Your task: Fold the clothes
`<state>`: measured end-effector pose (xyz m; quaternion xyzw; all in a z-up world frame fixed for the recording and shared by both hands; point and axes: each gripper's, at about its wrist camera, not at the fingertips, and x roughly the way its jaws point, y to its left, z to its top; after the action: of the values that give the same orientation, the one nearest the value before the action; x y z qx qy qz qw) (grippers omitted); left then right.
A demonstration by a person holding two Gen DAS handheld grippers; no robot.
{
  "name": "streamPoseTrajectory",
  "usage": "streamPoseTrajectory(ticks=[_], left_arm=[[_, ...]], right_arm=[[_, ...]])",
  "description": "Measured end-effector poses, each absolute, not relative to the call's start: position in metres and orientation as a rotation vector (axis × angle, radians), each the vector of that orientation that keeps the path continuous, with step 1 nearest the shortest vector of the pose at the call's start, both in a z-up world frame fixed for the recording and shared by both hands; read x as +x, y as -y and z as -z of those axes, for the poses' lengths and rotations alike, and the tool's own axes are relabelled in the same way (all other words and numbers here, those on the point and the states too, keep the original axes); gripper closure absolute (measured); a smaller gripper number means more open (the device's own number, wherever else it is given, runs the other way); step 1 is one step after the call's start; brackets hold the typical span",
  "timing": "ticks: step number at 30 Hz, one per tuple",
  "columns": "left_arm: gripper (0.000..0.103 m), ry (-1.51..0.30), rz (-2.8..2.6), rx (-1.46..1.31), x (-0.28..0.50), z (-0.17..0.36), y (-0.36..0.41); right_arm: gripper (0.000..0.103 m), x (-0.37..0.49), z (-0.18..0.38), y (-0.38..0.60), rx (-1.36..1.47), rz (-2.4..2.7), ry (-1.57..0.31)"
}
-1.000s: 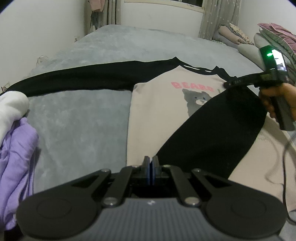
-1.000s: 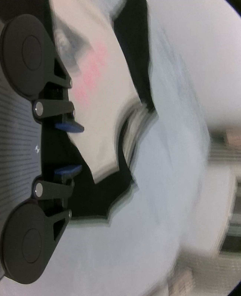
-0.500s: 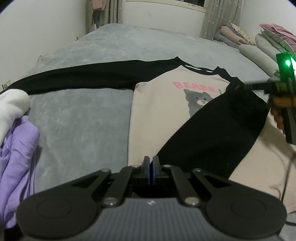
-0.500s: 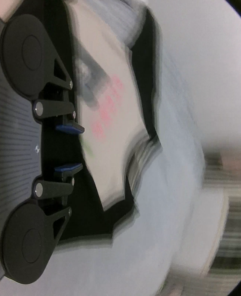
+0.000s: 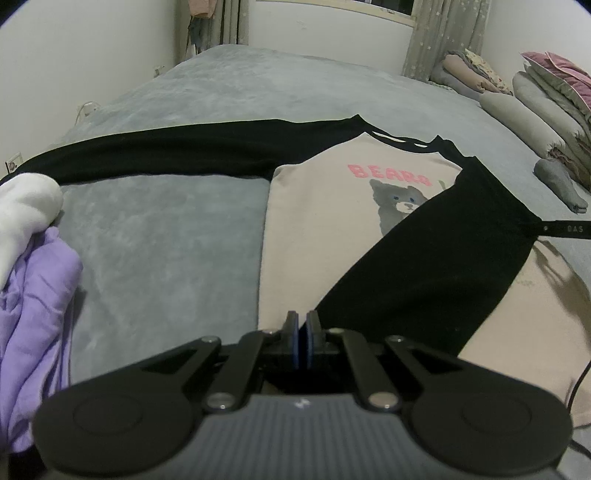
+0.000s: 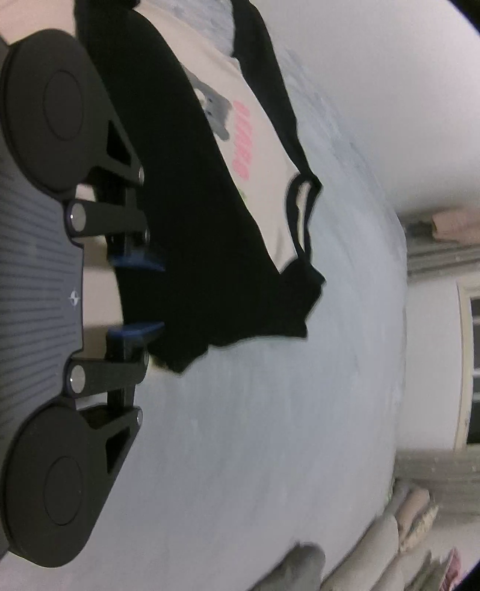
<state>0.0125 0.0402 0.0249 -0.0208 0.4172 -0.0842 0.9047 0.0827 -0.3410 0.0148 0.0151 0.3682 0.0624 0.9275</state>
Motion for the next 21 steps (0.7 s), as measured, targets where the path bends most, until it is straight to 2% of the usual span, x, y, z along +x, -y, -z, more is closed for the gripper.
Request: streamPoseTrajectory(ticks=[3,5,6,8,11,15,21], left_arm=[[0.098,-0.864,0.175,-0.055,0.013,-0.025,-0.042],[0.097,-0.866,0.175,-0.066,0.014,-0.025,-0.044],[0.097,-0.868,0.176,-0.074,0.015,-0.024,-0.046],[0.097,-0.873,0.181,-0.097,0.017,-0.024,-0.05],[0.097,-0.874,0.188,-0.121,0.018,-0.026,-0.053],[0.097,-0.878,0.193,-0.14,0.019,-0.025,-0.055],[0.097,-0.88,0.198,-0.186,0.019,-0.028,-0.062]], right_arm=[[0.074,0.075,-0.028,0.321,-0.045,-0.183,-0.688],[0.069,0.077,-0.024,0.31,-0.066,-0.225,-0.714],[0.069,0.082,-0.016,0.305,-0.078,-0.225,-0.773],[0.07,0.09,-0.003,0.299,-0.121,-0.189,-0.779],[0.069,0.08,-0.022,0.285,-0.108,-0.13,-0.746],[0.07,0.046,-0.038,0.232,-0.13,-0.433,-0.718],[0.069,0.016,-0.024,0.152,-0.364,-0.499,-0.794]])
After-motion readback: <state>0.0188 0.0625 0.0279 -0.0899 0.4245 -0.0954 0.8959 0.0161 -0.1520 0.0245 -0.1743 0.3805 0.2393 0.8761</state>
